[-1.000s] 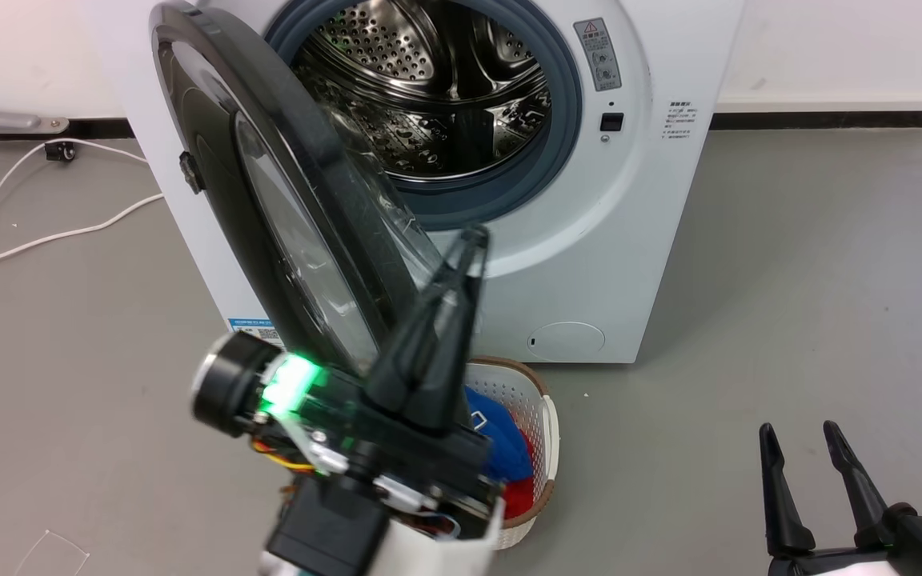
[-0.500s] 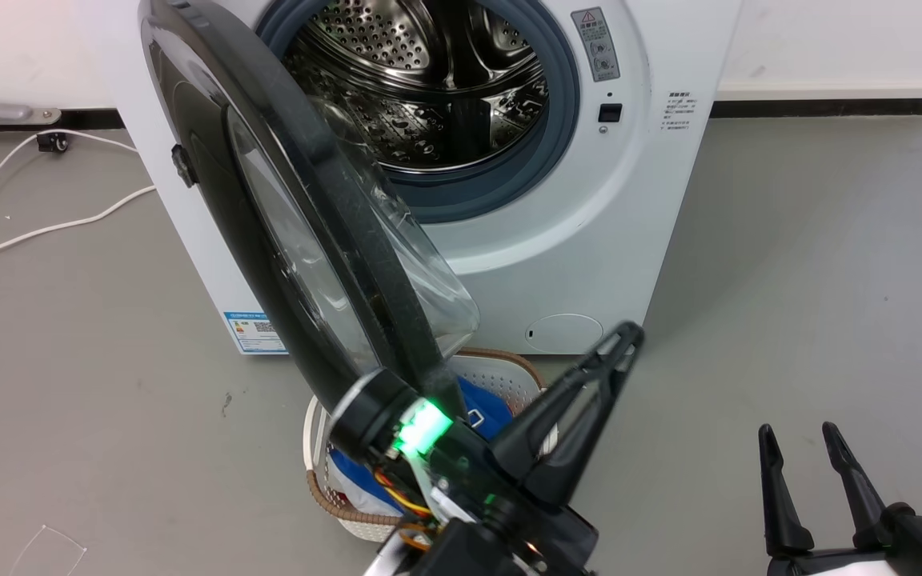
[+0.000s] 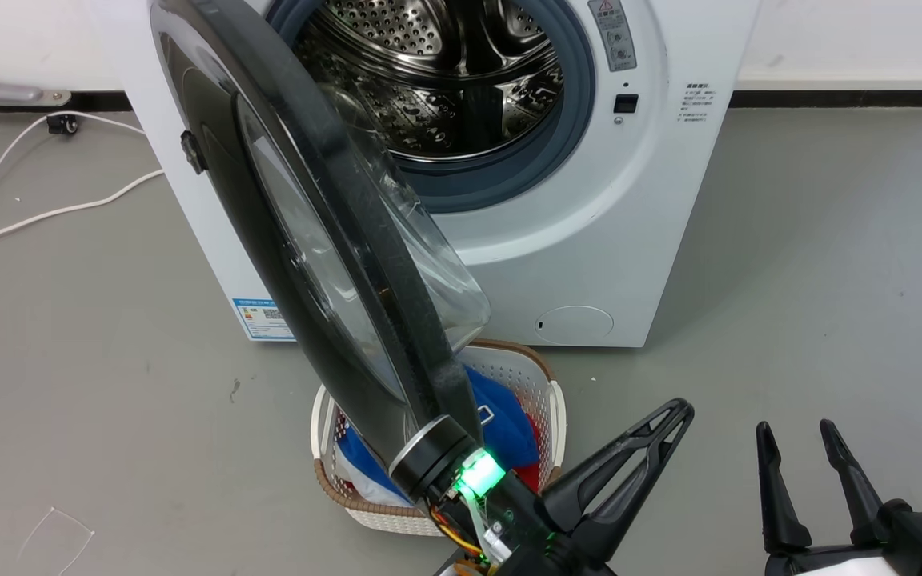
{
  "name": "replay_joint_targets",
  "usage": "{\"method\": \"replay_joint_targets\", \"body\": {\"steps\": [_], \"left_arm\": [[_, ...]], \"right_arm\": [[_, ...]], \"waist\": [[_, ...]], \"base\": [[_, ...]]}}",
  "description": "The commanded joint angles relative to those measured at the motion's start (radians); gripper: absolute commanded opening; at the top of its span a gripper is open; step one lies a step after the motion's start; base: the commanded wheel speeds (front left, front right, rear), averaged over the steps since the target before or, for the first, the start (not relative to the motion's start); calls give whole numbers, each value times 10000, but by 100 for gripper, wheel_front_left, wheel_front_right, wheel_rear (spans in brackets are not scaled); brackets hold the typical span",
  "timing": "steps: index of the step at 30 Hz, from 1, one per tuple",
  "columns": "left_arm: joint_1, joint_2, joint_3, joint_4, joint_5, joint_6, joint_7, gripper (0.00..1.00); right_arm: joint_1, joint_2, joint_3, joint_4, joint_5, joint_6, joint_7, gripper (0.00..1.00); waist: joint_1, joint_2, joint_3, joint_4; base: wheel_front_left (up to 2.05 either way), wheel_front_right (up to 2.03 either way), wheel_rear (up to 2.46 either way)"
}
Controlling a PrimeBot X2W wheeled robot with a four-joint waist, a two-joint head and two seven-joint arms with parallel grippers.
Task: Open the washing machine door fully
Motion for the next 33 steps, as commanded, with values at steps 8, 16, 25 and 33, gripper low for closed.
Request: {"method": "replay_joint_targets", "body": {"steps": [8,16,25,33], "left_arm": [[327,243,-120,728,-150,81,-23,0],[581,475,1,1412,-307,180,-23,0],[414,587,985,2129,-571,539,-23,0],[350,795,1910,2387,-646,757,-17,0]], "right_arm": [[-223,24,31,41,-59,-2,-18,100],[-319,24,44,90,-66,-2,-18,100],[-430,24,38,155,-66,-2,-18,100],[-433,24,26,215,-49,-2,-18,100]], "waist": [[0,0,163,34],[0,0,340,-20],[0,0,526,-69],[0,0,554,-15]], "base": [[0,0,0],[0,0,0],[0,0,0],[0,0,0]]}}
